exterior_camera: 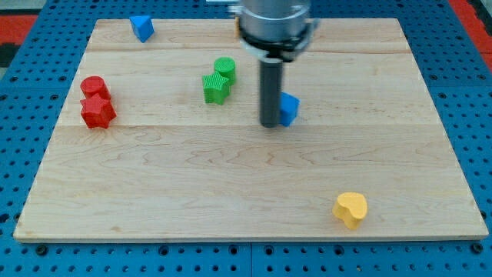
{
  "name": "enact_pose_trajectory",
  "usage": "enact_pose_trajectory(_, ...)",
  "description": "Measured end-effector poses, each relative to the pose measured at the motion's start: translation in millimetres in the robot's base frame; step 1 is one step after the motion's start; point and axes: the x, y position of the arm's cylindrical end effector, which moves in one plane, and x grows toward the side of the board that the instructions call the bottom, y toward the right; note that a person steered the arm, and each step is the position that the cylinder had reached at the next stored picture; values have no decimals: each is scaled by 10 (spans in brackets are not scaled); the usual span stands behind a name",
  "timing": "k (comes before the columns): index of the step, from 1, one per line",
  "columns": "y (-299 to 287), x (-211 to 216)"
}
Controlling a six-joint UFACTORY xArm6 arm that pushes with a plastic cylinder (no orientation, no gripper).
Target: Move the blue cube to the top right
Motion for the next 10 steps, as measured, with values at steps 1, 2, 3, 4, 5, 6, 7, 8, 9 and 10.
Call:
enact_pose_trajectory(1,213,-199)
enact_pose_trajectory(2,356,-404)
enact_pose_trajectory(3,561,-543)
enact_pose_trajectory(4,639,-870)
enact_pose_trajectory(5,688,-1244)
enact_pose_trajectory(6,660,-1542)
enact_pose_trajectory(7,309,-1564)
enact_pose_trajectory(8,666,-1743)
enact_pose_trajectory(9,1040,-1786)
enact_pose_trajectory(10,1040,-1637)
